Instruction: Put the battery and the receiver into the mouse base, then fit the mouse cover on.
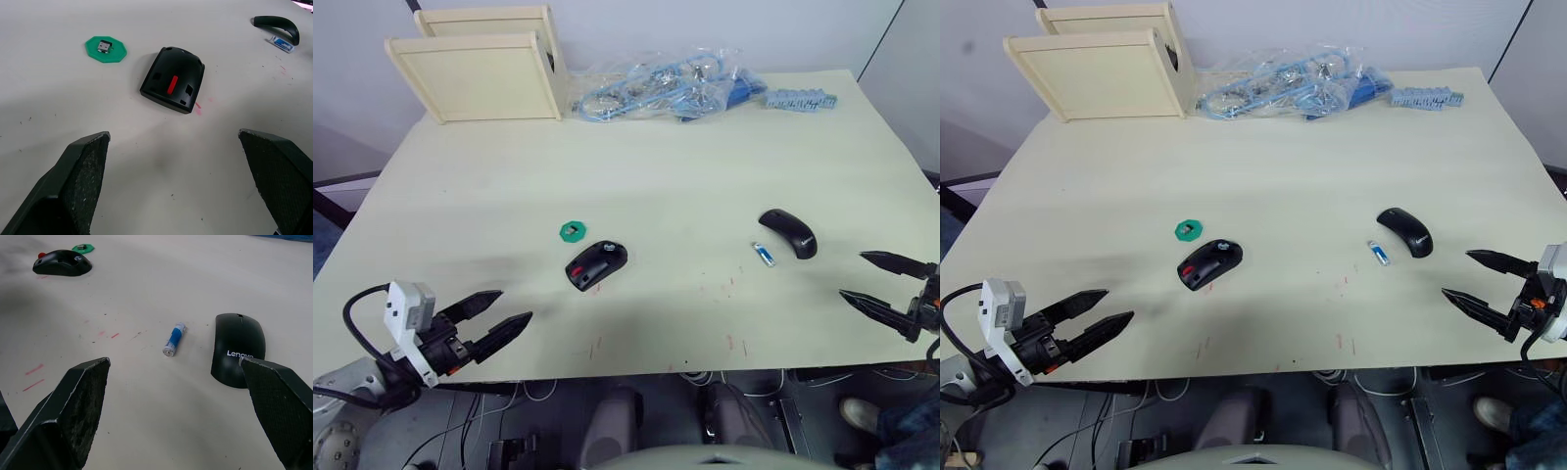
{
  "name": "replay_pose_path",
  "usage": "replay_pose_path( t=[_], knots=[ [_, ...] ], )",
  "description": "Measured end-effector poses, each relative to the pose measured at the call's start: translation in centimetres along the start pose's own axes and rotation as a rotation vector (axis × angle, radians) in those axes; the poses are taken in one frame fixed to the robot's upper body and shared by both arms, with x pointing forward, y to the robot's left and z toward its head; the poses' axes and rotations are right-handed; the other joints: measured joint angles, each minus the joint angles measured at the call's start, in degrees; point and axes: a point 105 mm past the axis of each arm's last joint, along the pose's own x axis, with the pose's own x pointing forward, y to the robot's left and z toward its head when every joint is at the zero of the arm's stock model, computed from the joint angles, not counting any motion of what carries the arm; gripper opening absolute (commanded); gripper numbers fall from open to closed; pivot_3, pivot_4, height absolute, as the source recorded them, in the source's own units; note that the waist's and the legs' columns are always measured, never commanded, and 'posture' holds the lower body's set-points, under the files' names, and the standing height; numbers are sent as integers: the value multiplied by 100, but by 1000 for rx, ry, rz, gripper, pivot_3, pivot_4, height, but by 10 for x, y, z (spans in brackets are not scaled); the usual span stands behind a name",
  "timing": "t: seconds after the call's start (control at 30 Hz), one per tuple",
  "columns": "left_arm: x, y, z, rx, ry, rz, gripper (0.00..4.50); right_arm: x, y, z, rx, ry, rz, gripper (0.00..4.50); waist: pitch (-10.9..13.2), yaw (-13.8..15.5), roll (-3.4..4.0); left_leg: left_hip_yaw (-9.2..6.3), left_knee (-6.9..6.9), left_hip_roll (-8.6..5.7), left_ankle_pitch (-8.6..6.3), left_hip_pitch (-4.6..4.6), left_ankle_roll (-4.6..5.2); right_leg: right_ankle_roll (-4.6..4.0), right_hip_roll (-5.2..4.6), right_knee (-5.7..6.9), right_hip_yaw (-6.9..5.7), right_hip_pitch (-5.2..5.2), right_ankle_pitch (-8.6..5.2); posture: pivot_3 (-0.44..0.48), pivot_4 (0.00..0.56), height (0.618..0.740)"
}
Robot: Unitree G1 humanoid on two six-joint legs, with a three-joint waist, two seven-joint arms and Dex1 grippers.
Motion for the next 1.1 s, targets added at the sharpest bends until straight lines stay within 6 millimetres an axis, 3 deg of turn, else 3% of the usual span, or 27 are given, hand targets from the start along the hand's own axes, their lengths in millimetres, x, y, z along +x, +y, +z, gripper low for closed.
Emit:
replay_pose_path(
  t=[0.1,0.27,0.37,0.57,0.73,0.87,1.1],
  knots=[
    [3,2,3,4,-7,-9,4500,3,2,2,2,-15,-1,4444,0,1,0,-1,0,0,0,1,0,0,1,2,-1,0,0,0,150,740],
    [11,2,12,57,7,-73,4500,16,17,23,-34,-87,77,4444,1,-3,-1,-1,0,0,0,0,0,20,2,1,0,0,12,0,150,740],
    [15,3,23,104,10,-119,4500,28,30,40,-50,-143,161,4444,3,-4,-4,-3,0,3,0,0,0,20,4,4,-2,-1,12,0,150,740],
    [42,2,45,191,50,-223,4500,52,64,70,-95,-219,367,4444,8,15,-10,-9,0,1,0,-5,0,21,3,-1,-8,-1,13,0,150,740],
    [69,6,51,208,113,-248,4500,56,80,72,-93,-215,429,4444,20,22,-26,-15,1,-2,0,-8,0,22,3,1,-13,-2,13,0,150,740],
    [88,-1,49,246,169,-293,4500,53,88,66,-75,-195,436,4444,25,13,-34,-15,2,-2,0,-8,0,22,3,4,-12,-2,14,0,150,740],
    [122,-7,40,308,231,-264,4500,46,94,57,-42,-188,356,4444,30,-7,-40,-13,3,-3,0,-5,0,23,4,13,-6,-3,14,0,150,740]
  ],
)
